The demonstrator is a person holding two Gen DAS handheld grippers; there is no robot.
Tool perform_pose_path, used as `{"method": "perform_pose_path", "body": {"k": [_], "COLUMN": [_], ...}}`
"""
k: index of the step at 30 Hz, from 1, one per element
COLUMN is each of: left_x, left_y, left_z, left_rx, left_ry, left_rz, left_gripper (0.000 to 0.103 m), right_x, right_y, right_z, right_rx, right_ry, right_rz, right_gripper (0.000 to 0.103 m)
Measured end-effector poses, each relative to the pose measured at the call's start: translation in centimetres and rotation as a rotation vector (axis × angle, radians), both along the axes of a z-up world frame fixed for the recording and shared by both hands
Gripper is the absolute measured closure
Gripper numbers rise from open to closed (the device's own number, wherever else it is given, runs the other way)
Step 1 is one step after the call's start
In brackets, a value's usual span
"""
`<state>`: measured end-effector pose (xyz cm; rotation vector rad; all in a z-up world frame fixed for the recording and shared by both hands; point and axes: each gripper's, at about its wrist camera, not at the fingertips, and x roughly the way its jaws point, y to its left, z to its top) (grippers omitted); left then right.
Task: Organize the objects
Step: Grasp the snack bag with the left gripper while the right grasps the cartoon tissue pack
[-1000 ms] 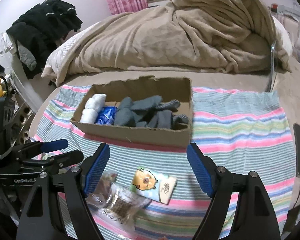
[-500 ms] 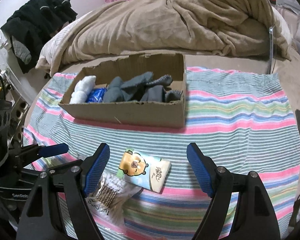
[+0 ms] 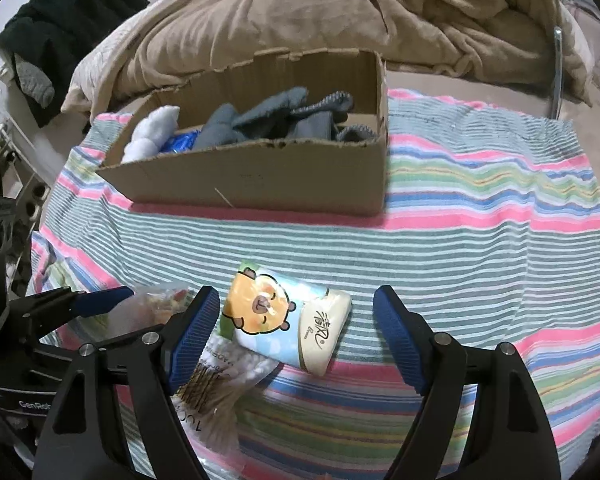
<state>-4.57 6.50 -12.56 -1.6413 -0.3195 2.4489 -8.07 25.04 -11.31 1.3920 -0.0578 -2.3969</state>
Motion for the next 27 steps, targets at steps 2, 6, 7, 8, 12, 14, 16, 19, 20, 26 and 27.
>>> {"method": "perform_pose_path", "body": {"k": [2,6,7,8,12,14,16,19,20,26,27], "left_x": [0.0,0.0,0.0,0.1,0.3,0.3,0.5,0.6,0.9,1.2,1.4], "left_y": [-0.1,-0.1,-0.1,-0.1,-0.4,-0.3,-0.3,-0.4,-0.5,-0.8,-0.9], "left_z": [-0.2,-0.6,-0.6,-0.6,-0.4,-0.2,0.1,0.4,0.5,1.6,1.9], "left_rx": [0.002,0.010,0.010,0.010,0.007,0.008,0.003,0.008,0.011,0.018,0.017], "left_ry": [0.001,0.013,0.017,0.022,0.044,0.054,0.067,0.077,0.079,0.102,0.111], "left_rz": [0.001,-0.001,-0.003,-0.005,0.005,0.000,-0.010,-0.014,-0.014,-0.013,-0.011], "left_gripper": [0.025,0.025,0.026,0.026,0.036,0.040,0.043,0.046,0.046,0.050,0.050], "right_x": [-0.2,-0.4,-0.5,-0.5,-0.4,-0.3,-0.2,-0.1,0.0,0.5,0.6], "right_y": [-0.2,-0.5,-0.6,-0.7,-1.0,-1.1,-0.9,-0.8,-0.8,-0.8,-0.9], "right_z": [-0.3,-0.9,-1.1,-1.1,-1.1,-0.9,-0.7,-0.2,0.0,1.5,1.8], "right_rx": [0.004,0.014,0.017,0.019,0.017,0.022,0.015,0.011,0.009,-0.006,-0.009], "right_ry": [-0.010,-0.028,-0.031,-0.032,-0.026,-0.017,-0.012,-0.001,0.003,0.033,0.040], "right_rz": [0.003,0.008,0.011,0.012,0.024,0.026,0.024,0.022,0.022,0.025,0.026], "right_gripper": [0.021,0.021,0.021,0.021,0.032,0.033,0.034,0.035,0.036,0.036,0.036]}}
